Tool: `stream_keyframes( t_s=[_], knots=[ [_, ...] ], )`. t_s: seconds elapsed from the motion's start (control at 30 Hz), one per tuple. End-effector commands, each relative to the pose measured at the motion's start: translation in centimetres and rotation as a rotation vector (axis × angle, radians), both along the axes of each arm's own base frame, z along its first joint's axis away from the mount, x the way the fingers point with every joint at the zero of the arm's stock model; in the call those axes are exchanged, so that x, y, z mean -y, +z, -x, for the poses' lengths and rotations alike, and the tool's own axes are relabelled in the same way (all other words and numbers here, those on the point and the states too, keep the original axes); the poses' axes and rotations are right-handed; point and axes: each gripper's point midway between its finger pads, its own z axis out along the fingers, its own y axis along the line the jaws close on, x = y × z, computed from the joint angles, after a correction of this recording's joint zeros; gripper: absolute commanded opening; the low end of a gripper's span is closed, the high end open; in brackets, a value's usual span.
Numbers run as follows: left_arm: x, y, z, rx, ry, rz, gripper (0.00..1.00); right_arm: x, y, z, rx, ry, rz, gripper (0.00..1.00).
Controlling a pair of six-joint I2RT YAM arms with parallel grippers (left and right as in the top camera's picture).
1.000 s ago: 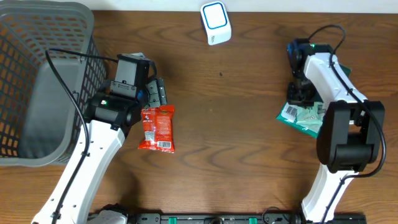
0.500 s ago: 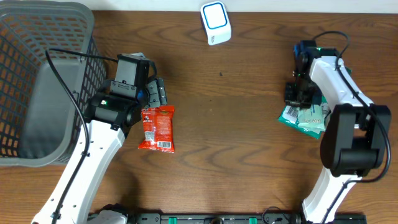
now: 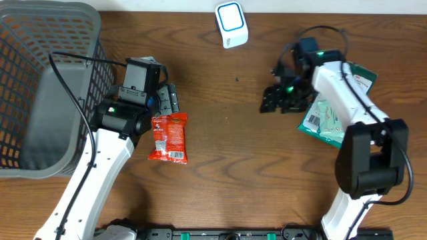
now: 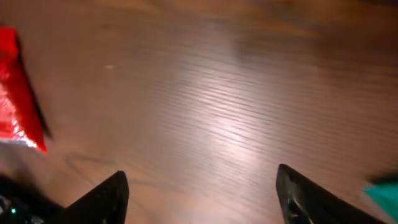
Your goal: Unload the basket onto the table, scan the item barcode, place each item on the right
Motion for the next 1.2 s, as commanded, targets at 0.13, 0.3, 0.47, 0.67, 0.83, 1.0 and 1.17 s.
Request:
stream_keyframes(
  t_s=[0.13, 0.3, 0.47, 0.67, 0.83, 1.0, 1.17],
  knots=[
    [-0.8, -2.5, 3.8, -0.189, 0.006, -0.023, 0.76, -4.5, -1.0, 1.7, 0.025, 0.118, -0.078, 0.77],
    [-1.7, -4.8, 4.9, -0.276, 0.024, -0.084, 0.33, -5.1, -1.0, 1.5, 0.041, 0.131, -0.082, 0.76],
    [-2.0, -9.2, 5.7, -0.391, 0.020, -0.118, 0.26, -5.0, -1.1, 1.5, 0.045, 0.131, -0.080, 0.76],
    [-3.1, -13.1, 5.4, -0.516, 0.024, -0.151, 0.43, -4.8, -1.2, 1.3, 0.053, 0.131, -0.064, 0.77],
    [-3.1, -15.2, 5.6, -0.592, 0.012, -0.072, 0.51, -4.8, -1.2, 1.3, 0.053, 0.131, -0.064, 0.77],
    [-1.0, -16.9, 5.5, -0.640, -0.072, 0.055, 0.51, -4.8, -1.2, 1.3, 0.053, 0.131, -0.064, 0.77],
    [-0.6, -18.6, 5.4, -0.670, -0.077, 0.077, 0.51, -4.8, -1.2, 1.3, 0.053, 0.131, -0.064, 0.77]
  ],
)
